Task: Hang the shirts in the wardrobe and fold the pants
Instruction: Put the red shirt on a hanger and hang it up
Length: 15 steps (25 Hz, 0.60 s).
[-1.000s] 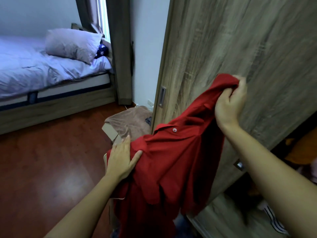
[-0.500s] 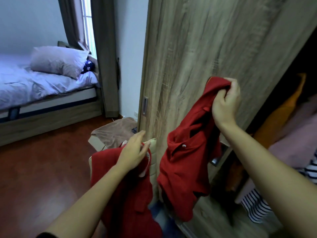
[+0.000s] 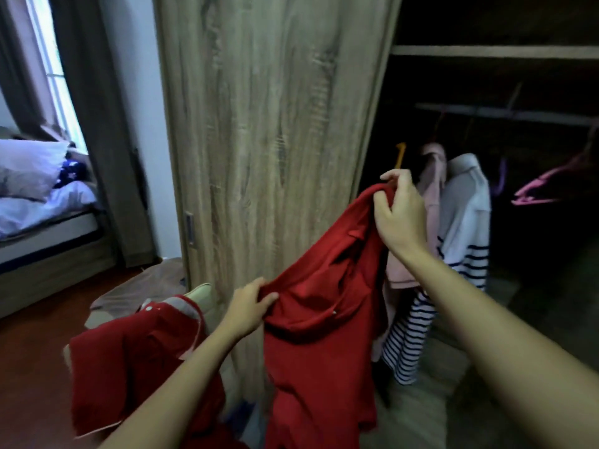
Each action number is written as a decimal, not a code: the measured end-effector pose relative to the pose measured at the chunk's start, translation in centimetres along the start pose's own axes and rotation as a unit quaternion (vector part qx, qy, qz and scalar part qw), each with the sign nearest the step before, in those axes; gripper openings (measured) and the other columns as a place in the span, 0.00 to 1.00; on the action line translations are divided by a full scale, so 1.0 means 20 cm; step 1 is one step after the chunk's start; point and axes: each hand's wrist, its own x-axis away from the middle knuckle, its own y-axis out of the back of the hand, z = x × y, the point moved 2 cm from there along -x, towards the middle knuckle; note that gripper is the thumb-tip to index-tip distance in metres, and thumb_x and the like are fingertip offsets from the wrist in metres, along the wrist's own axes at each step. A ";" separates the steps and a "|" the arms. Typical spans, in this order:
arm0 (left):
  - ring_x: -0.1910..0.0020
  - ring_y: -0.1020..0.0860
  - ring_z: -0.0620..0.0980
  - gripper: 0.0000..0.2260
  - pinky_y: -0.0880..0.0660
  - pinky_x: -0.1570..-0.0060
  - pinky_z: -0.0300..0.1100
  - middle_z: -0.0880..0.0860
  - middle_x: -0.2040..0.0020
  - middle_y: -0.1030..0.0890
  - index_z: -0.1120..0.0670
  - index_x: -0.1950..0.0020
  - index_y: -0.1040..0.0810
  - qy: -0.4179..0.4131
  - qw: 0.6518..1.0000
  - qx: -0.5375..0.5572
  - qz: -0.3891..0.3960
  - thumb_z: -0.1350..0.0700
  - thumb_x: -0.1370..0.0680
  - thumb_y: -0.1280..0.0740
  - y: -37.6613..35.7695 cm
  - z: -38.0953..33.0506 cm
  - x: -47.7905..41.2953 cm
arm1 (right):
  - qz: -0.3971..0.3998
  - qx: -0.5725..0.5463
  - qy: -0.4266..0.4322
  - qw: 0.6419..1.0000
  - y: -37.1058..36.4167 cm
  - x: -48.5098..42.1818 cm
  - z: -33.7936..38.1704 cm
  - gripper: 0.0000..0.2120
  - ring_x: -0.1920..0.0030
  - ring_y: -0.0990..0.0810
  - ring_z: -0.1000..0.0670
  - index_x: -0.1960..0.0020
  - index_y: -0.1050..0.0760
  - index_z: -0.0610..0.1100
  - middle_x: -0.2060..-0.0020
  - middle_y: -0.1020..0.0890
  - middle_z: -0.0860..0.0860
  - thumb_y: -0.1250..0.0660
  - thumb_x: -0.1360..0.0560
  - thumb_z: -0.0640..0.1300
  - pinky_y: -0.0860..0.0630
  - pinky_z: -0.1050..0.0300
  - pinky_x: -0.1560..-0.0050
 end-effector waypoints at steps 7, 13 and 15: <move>0.59 0.22 0.52 0.06 0.37 0.63 0.38 0.56 0.61 0.19 0.56 0.60 0.24 -0.026 0.990 -0.010 -0.135 0.62 0.30 0.28 0.23 -0.44 -0.12 | 0.302 0.270 0.145 0.903 0.39 0.20 -0.36 0.13 0.44 0.25 0.46 0.60 0.24 0.52 0.47 0.25 0.52 0.34 0.36 0.34 0.33 0.47 0.45; 0.47 0.19 0.54 0.13 0.27 0.54 0.39 0.60 0.51 0.18 0.55 0.62 0.30 -0.255 0.961 -0.069 -0.081 0.73 0.33 0.36 0.14 -0.78 -0.11 | 0.421 0.219 0.018 0.880 0.59 0.17 -0.48 0.21 0.44 0.22 0.51 0.48 0.19 0.54 0.46 0.20 0.56 0.35 0.36 0.36 0.28 0.61 0.53; 0.47 0.19 0.56 0.06 0.28 0.56 0.35 0.61 0.46 0.18 0.61 0.67 0.25 -0.317 0.937 -0.108 -0.098 0.70 0.34 0.37 0.10 -0.82 -0.07 | 0.402 0.181 -0.024 0.897 0.68 0.16 -0.51 0.15 0.48 0.20 0.52 0.50 0.18 0.52 0.49 0.18 0.54 0.32 0.34 0.39 0.25 0.60 0.48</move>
